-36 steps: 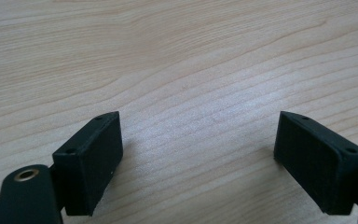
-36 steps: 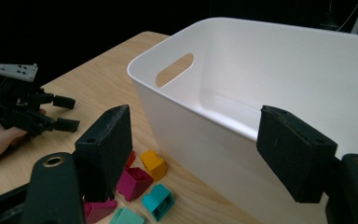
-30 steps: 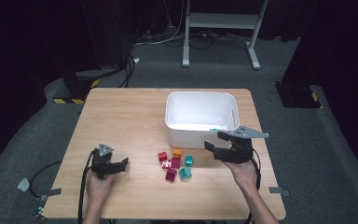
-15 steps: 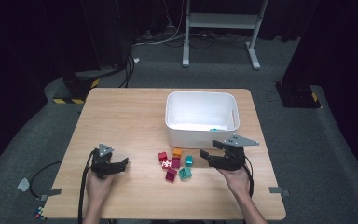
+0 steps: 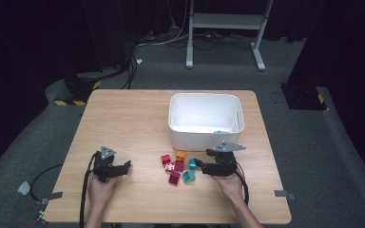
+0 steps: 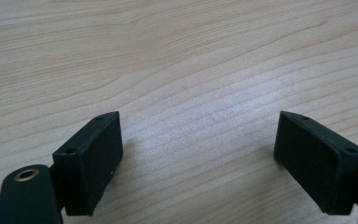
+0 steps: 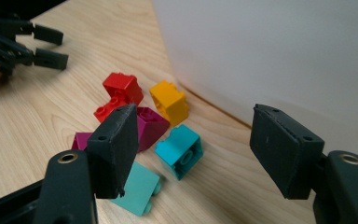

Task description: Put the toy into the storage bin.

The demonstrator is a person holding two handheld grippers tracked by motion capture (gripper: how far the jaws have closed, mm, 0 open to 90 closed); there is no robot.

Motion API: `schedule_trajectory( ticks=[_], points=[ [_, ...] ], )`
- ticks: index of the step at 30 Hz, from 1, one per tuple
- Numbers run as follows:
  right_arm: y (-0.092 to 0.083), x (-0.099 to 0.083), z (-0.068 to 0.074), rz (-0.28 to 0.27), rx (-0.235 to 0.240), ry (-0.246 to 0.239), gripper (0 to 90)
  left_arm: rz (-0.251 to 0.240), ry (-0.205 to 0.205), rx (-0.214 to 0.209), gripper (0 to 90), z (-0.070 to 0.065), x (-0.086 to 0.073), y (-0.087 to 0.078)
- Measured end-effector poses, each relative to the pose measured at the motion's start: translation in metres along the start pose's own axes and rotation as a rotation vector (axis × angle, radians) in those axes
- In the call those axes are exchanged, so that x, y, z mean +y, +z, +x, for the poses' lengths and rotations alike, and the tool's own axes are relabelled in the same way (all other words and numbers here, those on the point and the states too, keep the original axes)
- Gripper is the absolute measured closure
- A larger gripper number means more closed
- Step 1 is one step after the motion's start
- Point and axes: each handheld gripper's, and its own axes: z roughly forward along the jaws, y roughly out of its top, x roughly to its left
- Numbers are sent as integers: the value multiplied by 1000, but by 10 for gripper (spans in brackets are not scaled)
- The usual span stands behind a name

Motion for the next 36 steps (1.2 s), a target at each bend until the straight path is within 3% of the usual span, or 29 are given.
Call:
schedule_trajectory(
  ticks=[8,24,36],
  points=[
    [22,-5,5,46,-7,-19,344,0,0,0,156,0,0,0],
    [44,-10,8,92,-26,-36,387,0,-1,-1,156,0,0,0],
    [54,-14,8,114,-57,-44,502,1,1,-1,156,0,0,0]
  ],
)
